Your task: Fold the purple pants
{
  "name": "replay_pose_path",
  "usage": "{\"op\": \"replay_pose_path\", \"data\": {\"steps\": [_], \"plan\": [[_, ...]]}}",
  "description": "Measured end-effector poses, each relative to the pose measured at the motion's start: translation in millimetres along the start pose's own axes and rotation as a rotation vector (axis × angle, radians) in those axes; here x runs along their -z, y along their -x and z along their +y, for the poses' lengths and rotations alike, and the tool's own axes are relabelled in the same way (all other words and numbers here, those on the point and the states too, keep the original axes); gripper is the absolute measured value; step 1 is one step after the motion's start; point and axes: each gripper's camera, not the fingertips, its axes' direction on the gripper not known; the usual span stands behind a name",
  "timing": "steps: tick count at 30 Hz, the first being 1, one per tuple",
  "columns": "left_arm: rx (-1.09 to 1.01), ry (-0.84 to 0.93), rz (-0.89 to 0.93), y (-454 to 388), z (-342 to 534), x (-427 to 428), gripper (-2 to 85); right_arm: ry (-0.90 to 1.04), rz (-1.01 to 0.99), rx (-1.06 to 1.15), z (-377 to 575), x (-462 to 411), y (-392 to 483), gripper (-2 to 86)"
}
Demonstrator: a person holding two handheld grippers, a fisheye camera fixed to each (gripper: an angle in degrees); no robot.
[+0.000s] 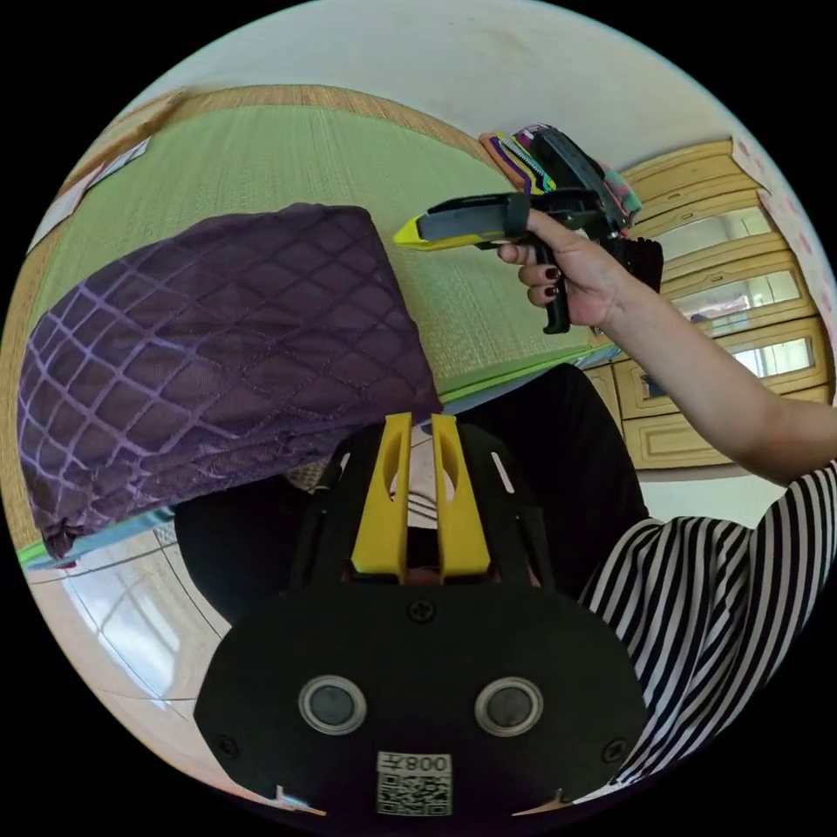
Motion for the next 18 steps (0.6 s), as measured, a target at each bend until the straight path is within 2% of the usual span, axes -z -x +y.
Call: {"op": "replay_pose_path", "data": {"steps": [5, 11, 18], "plan": [[0.166, 0.023, 0.224, 27, -3, -26, 7.7, 0.054, -0.18, -0.052, 53, -3, -21, 6.3], [0.275, 0.01, 0.263, 47, -8, -48, 6.1, 0.053, -0.272, -0.152, 81, 0, -48, 7.3], [0.252, -0.027, 0.288, 58, -2, -47, 2.1, 0.044, -0.331, -0.161, 90, 14, -58, 8.3]]}}
